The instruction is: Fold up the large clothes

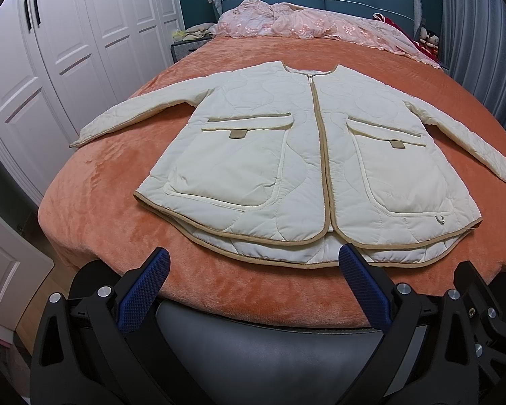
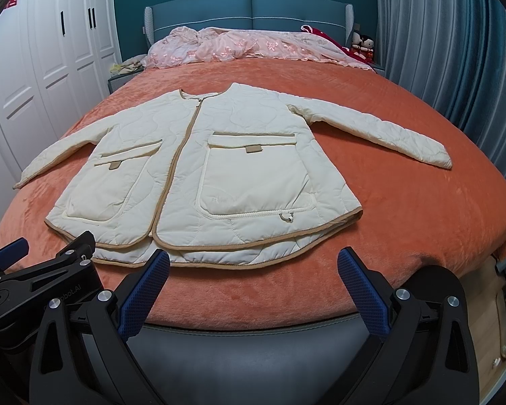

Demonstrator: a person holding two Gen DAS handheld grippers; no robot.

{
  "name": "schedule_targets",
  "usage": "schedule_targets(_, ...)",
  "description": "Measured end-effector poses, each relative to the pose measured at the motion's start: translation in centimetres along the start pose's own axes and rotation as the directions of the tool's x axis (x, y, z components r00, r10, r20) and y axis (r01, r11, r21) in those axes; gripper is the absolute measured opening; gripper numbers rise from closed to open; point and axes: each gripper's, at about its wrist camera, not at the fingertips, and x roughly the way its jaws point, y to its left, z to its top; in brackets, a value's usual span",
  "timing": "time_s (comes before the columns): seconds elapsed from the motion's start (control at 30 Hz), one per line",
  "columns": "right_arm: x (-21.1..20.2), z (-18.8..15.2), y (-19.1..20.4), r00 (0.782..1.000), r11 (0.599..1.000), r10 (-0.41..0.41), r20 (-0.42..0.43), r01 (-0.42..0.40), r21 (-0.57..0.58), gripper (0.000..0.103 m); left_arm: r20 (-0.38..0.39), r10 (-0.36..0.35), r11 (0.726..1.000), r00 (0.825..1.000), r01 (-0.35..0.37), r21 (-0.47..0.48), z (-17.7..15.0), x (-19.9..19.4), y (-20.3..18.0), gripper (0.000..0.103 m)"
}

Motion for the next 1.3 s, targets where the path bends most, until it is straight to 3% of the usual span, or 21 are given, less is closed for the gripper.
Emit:
schedule_targets(0.43, 0.9, -0.2, 0.0, 0.999, 1.0, 0.017, -0.029, -0.017, 0.003, 0.098, -0.03, -0.018, 1.0, 0.999, 0.018, -0.002, -0.4, 0.8, 0.3, 0.098)
schedule_targets(0.9, 6.4, 1.5, -2.9, 0.992, 0.998, 0.02, -0.124, -0.013, 0.06, 0.098, -0.094, -0.014, 1.0, 0.995, 0.014, -0.004, 1.9, 5.1, -0.9, 0.098)
schedule_targets(1.03, 8.9, 3.7, -7.2, 0.992, 0.992, -0.001, -0.125, 0.016, 0.121, 0.098, -0.103, -0.003, 1.0, 0.995, 0.002, -0.004, 3.6, 6.4, -0.9, 0.098)
schedule_targets(1.13, 11.3, 6.5, -12.9, 0.993, 0.978, -0.023, -0.118, 0.047, 0.203, 0.098, -0.098, -0.004, 1.0, 0.995, 0.003, -0.016, 5.2, 7.4, -0.4, 0.098)
schedule_targets(1.3, 15.6, 10.5, -25.4, 0.994, 0.897, -0.045, -0.103, 0.086, 0.434, 0.098, -0.083, 0.028, 0.999, 0.996, -0.031, -0.04, 7.9, 9.3, 0.8, 0.098)
